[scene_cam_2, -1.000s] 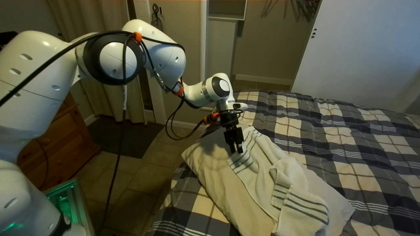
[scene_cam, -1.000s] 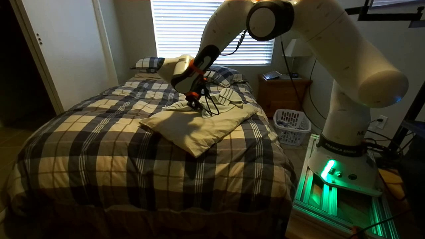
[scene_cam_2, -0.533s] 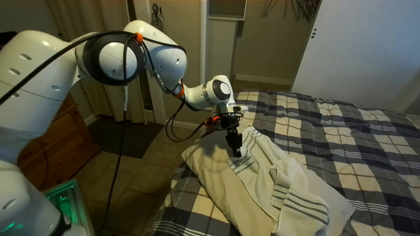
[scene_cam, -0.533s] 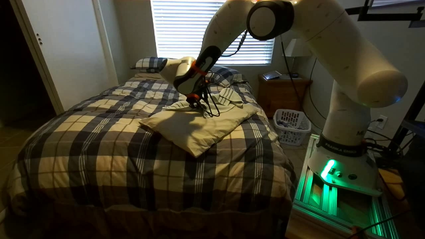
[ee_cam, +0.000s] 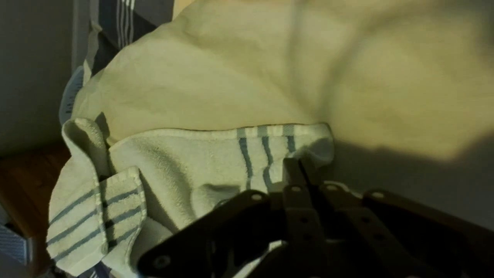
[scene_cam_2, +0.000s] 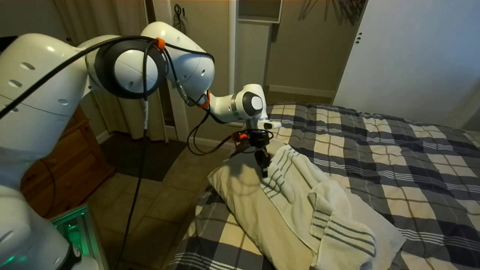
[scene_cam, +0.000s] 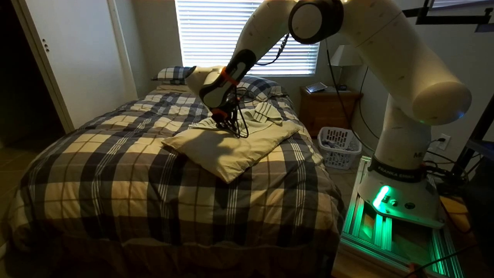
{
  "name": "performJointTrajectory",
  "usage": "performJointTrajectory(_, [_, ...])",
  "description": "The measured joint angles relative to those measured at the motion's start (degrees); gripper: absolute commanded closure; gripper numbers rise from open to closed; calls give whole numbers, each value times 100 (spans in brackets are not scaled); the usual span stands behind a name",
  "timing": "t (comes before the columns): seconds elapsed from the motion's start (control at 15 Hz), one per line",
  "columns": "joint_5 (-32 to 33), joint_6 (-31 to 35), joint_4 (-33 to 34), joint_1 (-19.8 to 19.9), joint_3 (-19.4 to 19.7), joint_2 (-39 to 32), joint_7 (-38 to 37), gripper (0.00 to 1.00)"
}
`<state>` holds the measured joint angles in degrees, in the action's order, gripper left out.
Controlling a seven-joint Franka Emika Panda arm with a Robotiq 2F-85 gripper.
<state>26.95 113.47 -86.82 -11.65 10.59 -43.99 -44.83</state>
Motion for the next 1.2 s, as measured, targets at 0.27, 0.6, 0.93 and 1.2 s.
performJointTrajectory(0.27, [-482, -419, 2, 46, -84, 282, 18, 99])
performJointTrajectory(0.6, [-998, -1305, 17, 199, -147, 701, 34, 99])
performJointTrajectory(0.93, [-1517, -1577, 55, 389, -380, 722, 113, 99])
performJointTrajectory(1.2, [-1871, -1567, 194, 451, -479, 467, 114, 99])
